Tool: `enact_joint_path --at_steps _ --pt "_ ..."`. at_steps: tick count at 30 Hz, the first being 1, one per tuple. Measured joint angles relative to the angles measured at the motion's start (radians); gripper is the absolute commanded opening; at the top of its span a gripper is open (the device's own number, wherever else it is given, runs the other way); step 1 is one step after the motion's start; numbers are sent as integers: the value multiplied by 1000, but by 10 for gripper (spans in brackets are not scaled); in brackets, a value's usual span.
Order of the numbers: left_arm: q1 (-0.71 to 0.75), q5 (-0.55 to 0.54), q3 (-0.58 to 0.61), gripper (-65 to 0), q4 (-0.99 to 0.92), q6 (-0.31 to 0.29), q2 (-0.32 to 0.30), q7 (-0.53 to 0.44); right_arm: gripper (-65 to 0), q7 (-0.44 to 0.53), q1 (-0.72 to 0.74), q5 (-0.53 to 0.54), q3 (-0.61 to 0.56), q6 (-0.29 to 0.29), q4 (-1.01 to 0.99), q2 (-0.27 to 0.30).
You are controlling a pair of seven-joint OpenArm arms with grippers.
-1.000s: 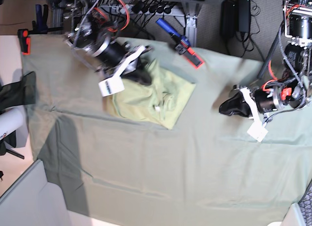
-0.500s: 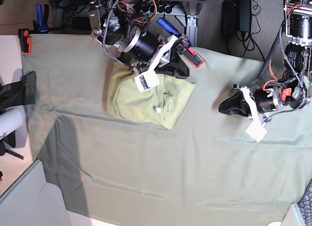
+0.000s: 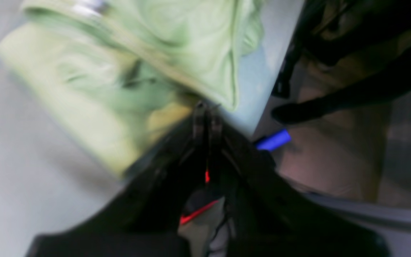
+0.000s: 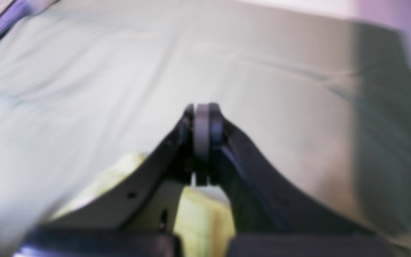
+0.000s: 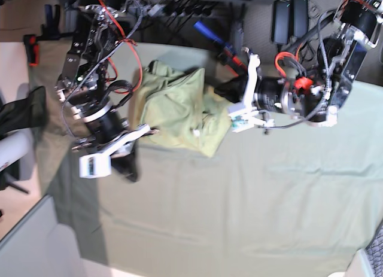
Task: Fold the T-shirt properly
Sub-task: 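Grasp the bundle sides with both grippers and tuck them inward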
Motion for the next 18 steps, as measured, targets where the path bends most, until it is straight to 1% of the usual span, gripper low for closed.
enact_joint_path --at_steps 2,4,6,9,12,15,18 --pt "-3 81 64 -650 0 0 0 -56 -650 19 17 0 36 0 -71 9" --pt "-3 142 105 -650 0 0 0 -89 -650 25 38 6 47 0 -153 23" --pt "-3 159 124 -650 -1 0 0 -103 -650 35 59 32 47 0 -226 35" --pt "-6 169 128 -650 -16 0 3 -119 -650 43 88 35 47 0 -317 36" --pt "-8 224 126 -650 -72 0 26 -123 -650 58 110 37 47 0 -386 33" --pt "-7 264 127 -650 -136 0 51 -160 -650 67 138 34 47 1 -437 33" --pt "-8 292 127 -650 -166 0 66 -175 -650 77 145 35 47 0 -454 33"
